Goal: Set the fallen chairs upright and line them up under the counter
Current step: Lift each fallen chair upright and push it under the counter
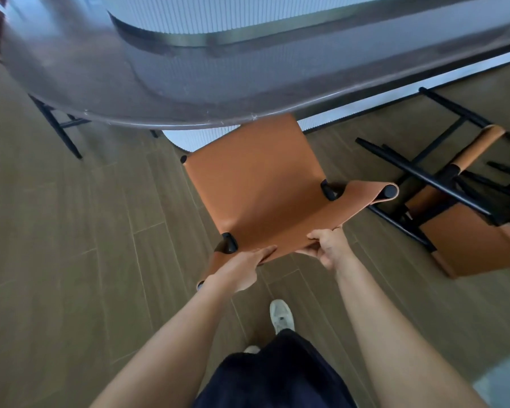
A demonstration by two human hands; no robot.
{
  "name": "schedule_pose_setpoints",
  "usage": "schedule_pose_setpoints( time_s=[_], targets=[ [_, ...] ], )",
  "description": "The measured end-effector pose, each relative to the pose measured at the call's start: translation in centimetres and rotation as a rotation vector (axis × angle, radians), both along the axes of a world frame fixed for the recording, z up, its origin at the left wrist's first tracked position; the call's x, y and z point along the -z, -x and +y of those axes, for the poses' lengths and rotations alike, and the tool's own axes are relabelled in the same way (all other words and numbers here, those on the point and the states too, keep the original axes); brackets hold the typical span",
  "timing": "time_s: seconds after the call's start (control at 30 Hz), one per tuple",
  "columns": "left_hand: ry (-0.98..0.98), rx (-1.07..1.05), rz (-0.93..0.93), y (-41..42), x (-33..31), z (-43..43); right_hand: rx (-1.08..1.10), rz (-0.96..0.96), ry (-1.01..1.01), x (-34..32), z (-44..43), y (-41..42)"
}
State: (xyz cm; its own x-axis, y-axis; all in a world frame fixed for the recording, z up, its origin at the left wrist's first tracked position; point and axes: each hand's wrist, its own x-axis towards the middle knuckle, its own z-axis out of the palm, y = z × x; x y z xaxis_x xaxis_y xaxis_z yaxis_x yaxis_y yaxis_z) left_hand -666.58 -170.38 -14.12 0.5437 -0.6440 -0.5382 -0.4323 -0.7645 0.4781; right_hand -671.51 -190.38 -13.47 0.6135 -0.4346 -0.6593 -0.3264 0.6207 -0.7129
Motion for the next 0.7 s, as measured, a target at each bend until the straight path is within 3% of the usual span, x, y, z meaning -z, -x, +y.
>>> schedule_pose_setpoints(
  time_s=[0.7],
  targets=[
    [-0.075, 0.134, -0.143, -2.6, -0.1, -4.2, 0.116, -0.056, -0.082, 0.1, -3.8, -0.2]
  ],
)
